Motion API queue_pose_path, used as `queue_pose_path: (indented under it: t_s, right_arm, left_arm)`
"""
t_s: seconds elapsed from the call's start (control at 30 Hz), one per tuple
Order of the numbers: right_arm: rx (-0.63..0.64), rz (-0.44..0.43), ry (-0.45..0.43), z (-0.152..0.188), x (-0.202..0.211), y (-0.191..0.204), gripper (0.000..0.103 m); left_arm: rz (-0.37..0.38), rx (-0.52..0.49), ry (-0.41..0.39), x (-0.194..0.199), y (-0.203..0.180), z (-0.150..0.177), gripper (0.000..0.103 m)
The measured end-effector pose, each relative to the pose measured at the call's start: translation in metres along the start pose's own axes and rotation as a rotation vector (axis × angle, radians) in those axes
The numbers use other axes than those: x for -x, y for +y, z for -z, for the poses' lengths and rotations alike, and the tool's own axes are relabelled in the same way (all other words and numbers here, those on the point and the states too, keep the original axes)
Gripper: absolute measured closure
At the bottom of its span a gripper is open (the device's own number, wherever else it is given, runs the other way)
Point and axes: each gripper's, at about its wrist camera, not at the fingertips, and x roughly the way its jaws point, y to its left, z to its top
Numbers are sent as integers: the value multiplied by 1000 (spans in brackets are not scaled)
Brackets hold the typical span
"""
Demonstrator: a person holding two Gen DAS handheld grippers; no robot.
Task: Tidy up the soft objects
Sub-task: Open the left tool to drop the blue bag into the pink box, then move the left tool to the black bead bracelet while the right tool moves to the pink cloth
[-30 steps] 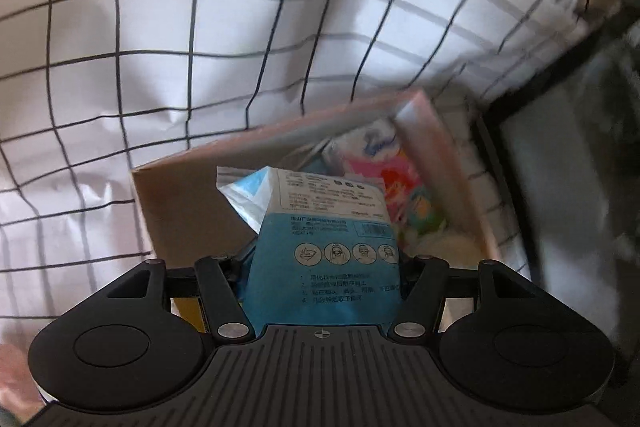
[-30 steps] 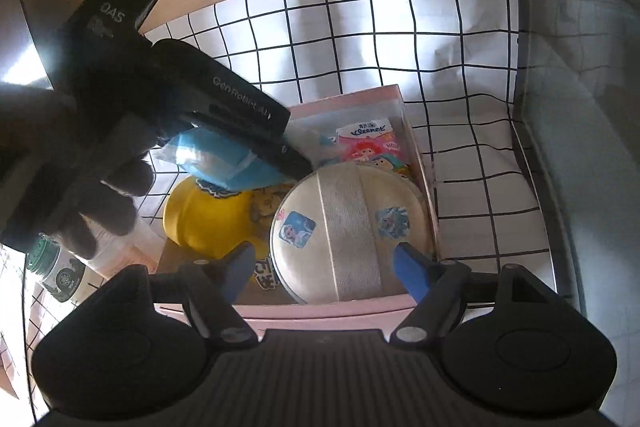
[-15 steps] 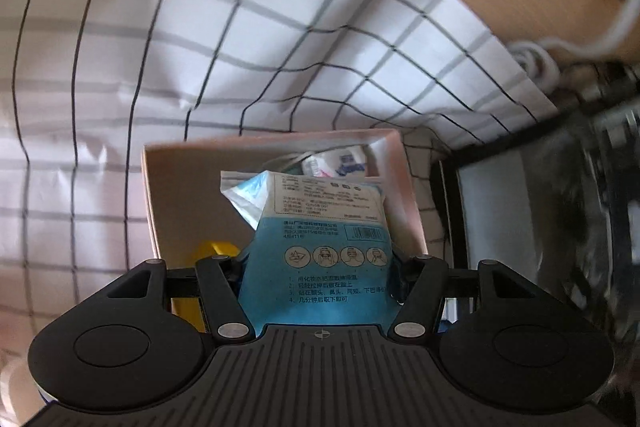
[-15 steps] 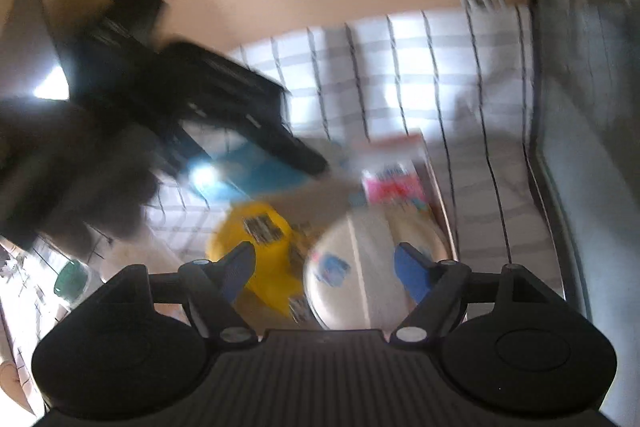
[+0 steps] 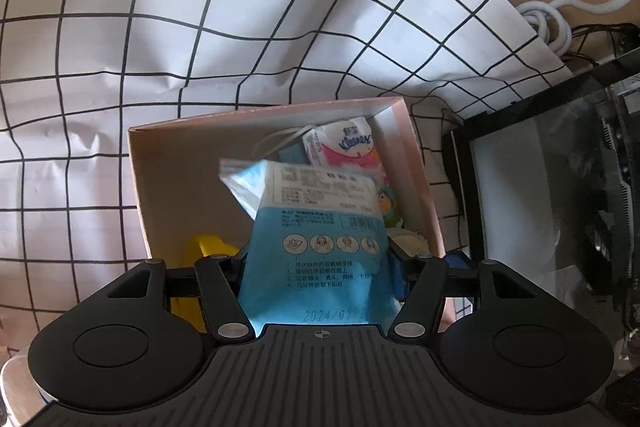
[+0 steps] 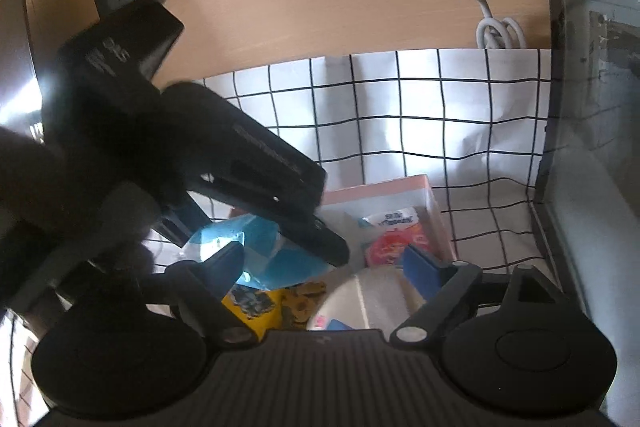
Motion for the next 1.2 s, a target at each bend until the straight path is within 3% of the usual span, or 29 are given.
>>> queue_pose_path:
  t_s: [0.23,0.43,0.67,0.9,1.0,1.1,1.2]
  right_arm:
    - [-30,36,90,3,-16,-19,17]
    - [0,30,92,3,1,-17,17]
    - [63,92,55,-19,35,7,17]
    - [109,68,-97,-48,76,85,17]
    - [175,8,-49,-62,75,135,17]
    - [252,-30,-57,-73,74,202,17]
    - [251,-106,-31,-87,68,259,17]
  left_arm:
    - [19,-35,-38,22,-7,-3,38]
    - [92,-43,-193,69,3,12,40]
    - [-167,-260,-469,124,-1,83,40]
    - [-200,-264,-577,179,45,151,40]
    - [-178,-196,-602,203,91,177,40]
    - [-189,-99,-641,232,148,199,40]
    - [-204,-7,-678,261,213,220,40]
